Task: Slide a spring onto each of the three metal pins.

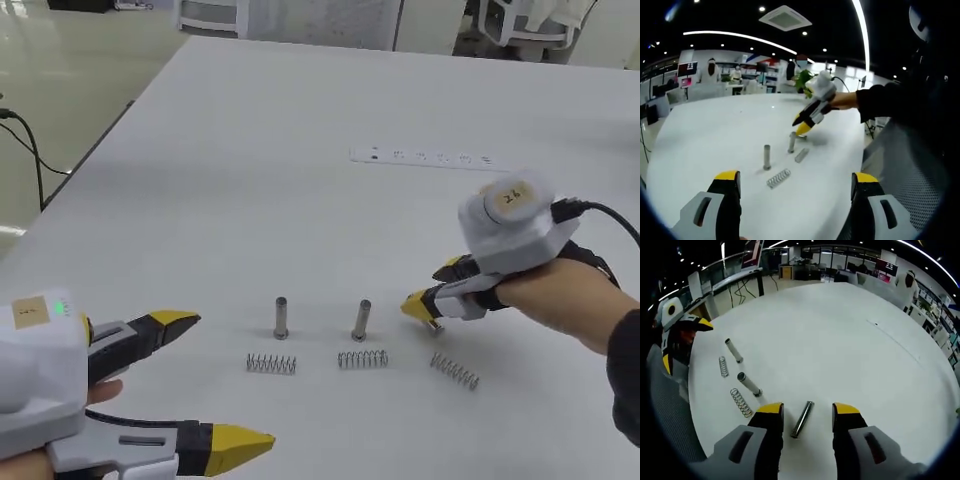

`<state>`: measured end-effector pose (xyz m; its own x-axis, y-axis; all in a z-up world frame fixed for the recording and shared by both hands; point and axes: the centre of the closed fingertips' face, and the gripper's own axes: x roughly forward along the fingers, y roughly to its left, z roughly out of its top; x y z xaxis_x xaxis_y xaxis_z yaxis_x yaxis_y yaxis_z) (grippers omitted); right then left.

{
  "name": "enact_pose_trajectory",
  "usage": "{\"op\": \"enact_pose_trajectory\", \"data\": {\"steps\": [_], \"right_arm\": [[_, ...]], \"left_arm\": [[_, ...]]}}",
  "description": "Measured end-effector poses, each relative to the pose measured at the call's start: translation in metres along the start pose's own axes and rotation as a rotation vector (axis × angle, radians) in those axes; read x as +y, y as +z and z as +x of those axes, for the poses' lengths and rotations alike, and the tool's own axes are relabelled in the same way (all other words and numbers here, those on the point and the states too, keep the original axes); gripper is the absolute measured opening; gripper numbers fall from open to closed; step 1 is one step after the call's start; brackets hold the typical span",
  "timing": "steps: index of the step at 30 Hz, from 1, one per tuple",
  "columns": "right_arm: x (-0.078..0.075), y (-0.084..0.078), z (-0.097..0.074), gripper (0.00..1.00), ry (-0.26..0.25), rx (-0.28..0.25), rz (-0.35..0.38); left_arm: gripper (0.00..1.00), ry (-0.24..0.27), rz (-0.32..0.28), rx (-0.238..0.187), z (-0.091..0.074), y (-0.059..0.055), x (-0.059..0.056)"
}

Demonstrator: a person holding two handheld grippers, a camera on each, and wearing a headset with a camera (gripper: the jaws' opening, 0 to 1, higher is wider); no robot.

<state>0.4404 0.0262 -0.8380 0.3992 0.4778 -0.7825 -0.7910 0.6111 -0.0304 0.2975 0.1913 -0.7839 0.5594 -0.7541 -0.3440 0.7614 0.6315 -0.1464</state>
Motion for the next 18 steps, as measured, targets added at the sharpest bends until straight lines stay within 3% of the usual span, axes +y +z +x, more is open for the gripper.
{"op": "enact_pose_trajectory", "data": {"steps": [18], "right_arm": [[0.002,-0.010,0.015,0.19,-0.031,0.092,0.059]], "left_arm": [[0.88,0.003,0.000,-0.001,0.000,0.000,0.003]]}}
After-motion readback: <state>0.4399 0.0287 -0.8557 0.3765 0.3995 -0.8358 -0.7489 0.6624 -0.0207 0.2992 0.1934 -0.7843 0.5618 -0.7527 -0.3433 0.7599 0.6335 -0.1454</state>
